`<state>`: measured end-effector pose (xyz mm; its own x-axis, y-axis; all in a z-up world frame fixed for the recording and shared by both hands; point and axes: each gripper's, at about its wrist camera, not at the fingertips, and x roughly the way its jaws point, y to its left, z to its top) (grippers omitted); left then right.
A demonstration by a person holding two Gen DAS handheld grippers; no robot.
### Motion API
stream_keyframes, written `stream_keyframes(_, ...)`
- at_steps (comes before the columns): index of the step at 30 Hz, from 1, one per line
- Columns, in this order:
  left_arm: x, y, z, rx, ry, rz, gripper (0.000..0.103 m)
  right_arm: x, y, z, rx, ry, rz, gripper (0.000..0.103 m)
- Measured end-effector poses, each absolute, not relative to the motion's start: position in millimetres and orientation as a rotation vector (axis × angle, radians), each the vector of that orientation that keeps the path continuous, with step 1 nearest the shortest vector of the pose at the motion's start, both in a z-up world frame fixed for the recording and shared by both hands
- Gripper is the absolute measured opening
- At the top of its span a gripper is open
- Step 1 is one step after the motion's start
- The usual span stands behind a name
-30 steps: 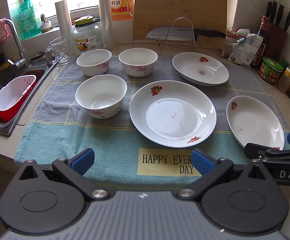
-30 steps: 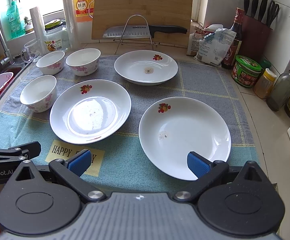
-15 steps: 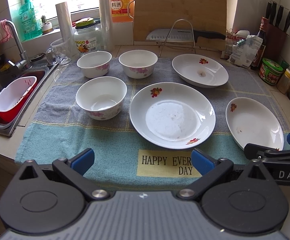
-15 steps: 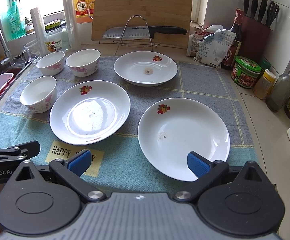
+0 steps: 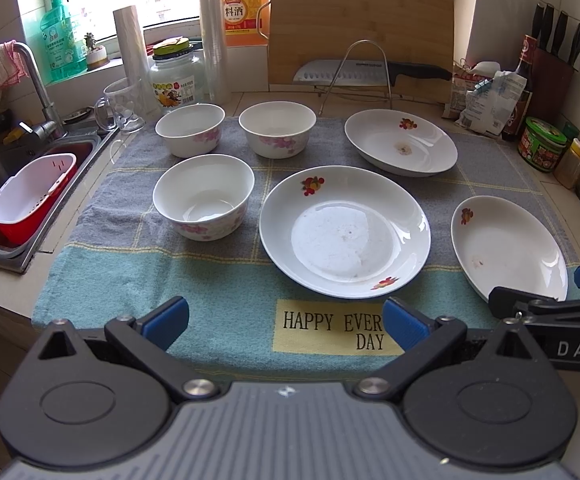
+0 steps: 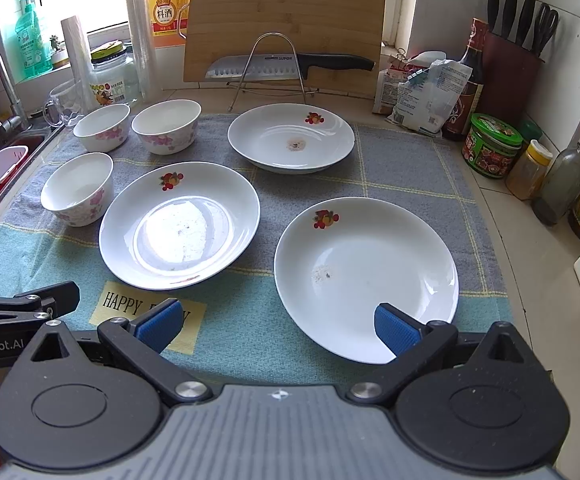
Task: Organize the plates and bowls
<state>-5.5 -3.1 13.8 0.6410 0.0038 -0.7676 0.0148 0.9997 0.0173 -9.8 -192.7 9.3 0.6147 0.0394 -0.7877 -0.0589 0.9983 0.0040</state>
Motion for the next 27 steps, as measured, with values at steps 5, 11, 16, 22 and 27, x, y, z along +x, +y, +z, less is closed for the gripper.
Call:
stream_keyframes(5, -7.3, -2.8, 14.0, 0.024, 0.873, -0.004, 0.102, -9.3, -193.3, 10.0, -0.026, 0.905, 0.058, 0.103)
stream_keyframes(11, -8.8, -2.8, 14.0, 0.024, 0.87, -0.001, 0.102, -10.6, -191.5, 8.4, -0.033, 0.901, 0.059, 0.103)
stream_keyframes(16, -9.8, -3.4, 14.1, 0.024, 0.866, 0.003, 0.102, -10.8, -191.5, 8.4, -0.033, 0.897, 0.061, 0.103)
stream_keyframes(22, -9.2, -3.8, 14.2, 0.025, 0.866, 0.004, 0.102, -10.3, -191.5, 8.7, -0.033, 0.897, 0.062, 0.103)
stream_keyframes(27, -7.9, -5.1, 15.0, 0.027, 0.865, 0.009, 0.102, -9.9, -190.8, 9.2, -0.036, 0.895, 0.064, 0.103)
